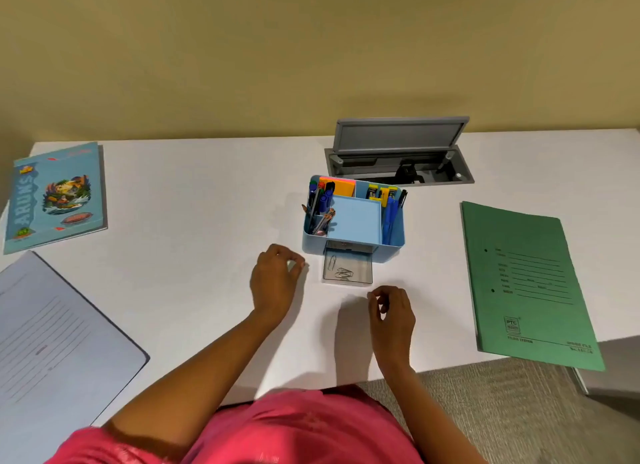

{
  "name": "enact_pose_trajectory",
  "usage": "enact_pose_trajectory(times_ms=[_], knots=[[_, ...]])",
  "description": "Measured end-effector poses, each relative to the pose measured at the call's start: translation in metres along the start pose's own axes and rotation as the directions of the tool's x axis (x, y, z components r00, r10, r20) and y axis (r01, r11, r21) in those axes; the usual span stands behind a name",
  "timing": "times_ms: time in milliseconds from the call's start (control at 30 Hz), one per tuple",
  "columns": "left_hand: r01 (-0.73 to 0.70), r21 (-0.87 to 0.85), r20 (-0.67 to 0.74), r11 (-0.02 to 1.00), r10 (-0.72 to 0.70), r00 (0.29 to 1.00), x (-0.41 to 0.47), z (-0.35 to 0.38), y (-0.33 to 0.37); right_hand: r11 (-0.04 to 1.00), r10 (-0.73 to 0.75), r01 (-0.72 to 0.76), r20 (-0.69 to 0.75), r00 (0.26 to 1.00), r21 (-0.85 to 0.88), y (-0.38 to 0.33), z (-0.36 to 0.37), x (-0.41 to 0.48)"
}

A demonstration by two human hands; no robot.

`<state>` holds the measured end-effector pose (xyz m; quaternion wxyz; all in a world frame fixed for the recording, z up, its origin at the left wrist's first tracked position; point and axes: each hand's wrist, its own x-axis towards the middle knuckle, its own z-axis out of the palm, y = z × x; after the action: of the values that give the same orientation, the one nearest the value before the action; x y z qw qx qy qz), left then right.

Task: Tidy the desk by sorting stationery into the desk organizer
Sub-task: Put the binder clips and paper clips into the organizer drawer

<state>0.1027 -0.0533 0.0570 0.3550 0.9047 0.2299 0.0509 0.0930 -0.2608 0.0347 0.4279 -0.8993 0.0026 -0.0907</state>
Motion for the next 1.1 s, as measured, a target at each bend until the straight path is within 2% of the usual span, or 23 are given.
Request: enact_pose_trajectory(times_ms=[167, 300, 333, 433, 533, 767, 867, 933, 1000, 1100], knots=[[0.206, -0.007, -0.107, 0.979, -0.205, 0.973, -0.015, -0.032, -0.049, 0.987, -0.158, 0.158, 0.195, 0.968, 0.013, -0.022, 0.029, 0.005], [0.337, 0.039, -0.165, 0.941, -0.327, 0.93, -0.024, -0.046, -0.078, 0.897, -0.417, 0.442, 0.334, 0.845, 0.0, -0.041, 0.064, 0.009], [0.352, 0.045, -0.17, 0.935, -0.34, 0.925, -0.025, -0.048, -0.082, 0.882, -0.441, 0.472, 0.365, 0.82, 0.006, -0.043, 0.073, 0.011], [0.382, 0.059, -0.176, 0.922, -0.367, 0.913, -0.025, -0.05, -0.091, 0.929, -0.302, 0.37, 0.553, 0.777, -0.012, -0.051, 0.099, 0.012], [0.402, 0.063, -0.173, 0.914, -0.386, 0.906, -0.022, -0.049, -0.093, 0.906, -0.226, 0.404, 0.661, 0.715, -0.126, -0.06, 0.121, 0.014], [0.383, 0.075, -0.151, 0.921, -0.369, 0.917, -0.014, -0.046, -0.087, 0.848, -0.229, 0.487, 0.684, 0.693, -0.208, -0.066, 0.136, 0.011], [0.378, 0.064, -0.131, 0.923, -0.368, 0.921, -0.012, -0.045, -0.084, 0.844, -0.184, 0.473, 0.693, 0.697, -0.252, -0.065, 0.14, 0.01], [0.377, 0.059, -0.119, 0.925, -0.368, 0.922, -0.011, -0.043, -0.082, 0.827, -0.17, 0.495, 0.721, 0.671, -0.267, -0.063, 0.14, 0.01], [0.372, 0.066, -0.106, 0.926, -0.364, 0.925, -0.009, -0.041, -0.081, 0.802, -0.135, 0.499, 0.715, 0.685, -0.327, -0.063, 0.135, 0.008], [0.358, 0.084, -0.078, 0.93, -0.352, 0.933, -0.006, -0.036, -0.077, 0.787, -0.252, 0.561, 0.696, 0.673, -0.257, -0.049, 0.127, 0.006]])
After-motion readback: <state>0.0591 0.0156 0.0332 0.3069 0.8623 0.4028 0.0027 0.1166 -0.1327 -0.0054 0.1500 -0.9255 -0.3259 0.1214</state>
